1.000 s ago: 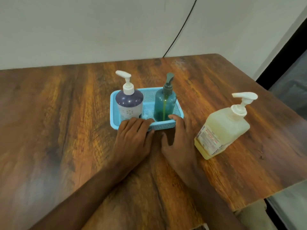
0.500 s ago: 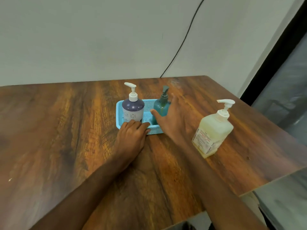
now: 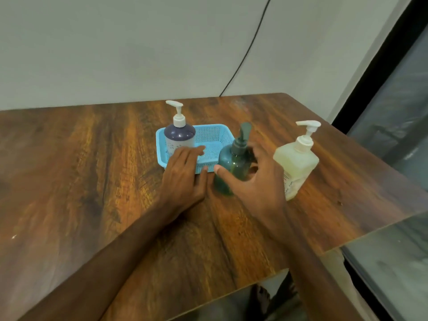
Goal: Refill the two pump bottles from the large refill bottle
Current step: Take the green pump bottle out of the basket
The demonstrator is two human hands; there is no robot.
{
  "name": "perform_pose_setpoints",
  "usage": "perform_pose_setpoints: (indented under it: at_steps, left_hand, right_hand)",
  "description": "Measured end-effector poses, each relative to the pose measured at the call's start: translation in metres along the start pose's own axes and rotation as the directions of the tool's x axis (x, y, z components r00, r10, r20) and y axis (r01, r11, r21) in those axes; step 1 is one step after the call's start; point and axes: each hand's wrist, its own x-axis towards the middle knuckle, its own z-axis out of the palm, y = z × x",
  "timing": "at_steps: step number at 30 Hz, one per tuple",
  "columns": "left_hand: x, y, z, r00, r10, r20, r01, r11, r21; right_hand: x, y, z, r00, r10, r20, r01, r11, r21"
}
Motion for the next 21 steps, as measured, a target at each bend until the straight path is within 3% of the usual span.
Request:
perform_pose_setpoints:
  at_steps: [3,6,8,12,14,17,21]
  left_hand:
    - [-0.005,0.016,-0.011,0.996,0.077,-0.038,-0.082,0.98,-0.184]
    - [-0.015,0.031,-0.02,0.992,0.062,0.111,-0.011,0.909,-0.416]
    - [-0.019,0.033,-0.022,0.978,0.068,0.196,0.034,0.879,-0.475]
    - [-0.022,0.021,-0.025,0.954,0.094,0.284,0.061,0.868,-0.493]
    - [-0.023,0.017,-0.025,0.947,0.071,0.314,0.083,0.888,-0.452]
    - [-0.022,0.016,-0.022,0.953,0.013,0.302,0.119,0.903,-0.413]
    - [-0.023,0.017,-0.021,0.966,-0.01,0.259,0.123,0.898,-0.422]
  right_hand:
    - [-0.02,0.016,0.008,0.998,0.039,0.053,-0.038,0.999,-0.024]
    - [-0.023,0.018,0.015,0.996,0.041,0.075,-0.04,0.999,-0.008]
    - [-0.02,0.016,0.019,0.995,0.036,0.091,-0.035,0.999,-0.013]
    - [-0.017,0.016,0.024,0.985,0.077,0.156,-0.076,0.997,-0.012]
    - [-0.017,0.017,0.019,0.978,0.114,0.175,-0.128,0.989,0.075]
    - [-0.015,0.016,0.016,0.97,0.149,0.19,-0.191,0.956,0.224]
    - [-0.019,0.012,0.024,0.968,0.114,0.225,-0.166,0.96,0.227]
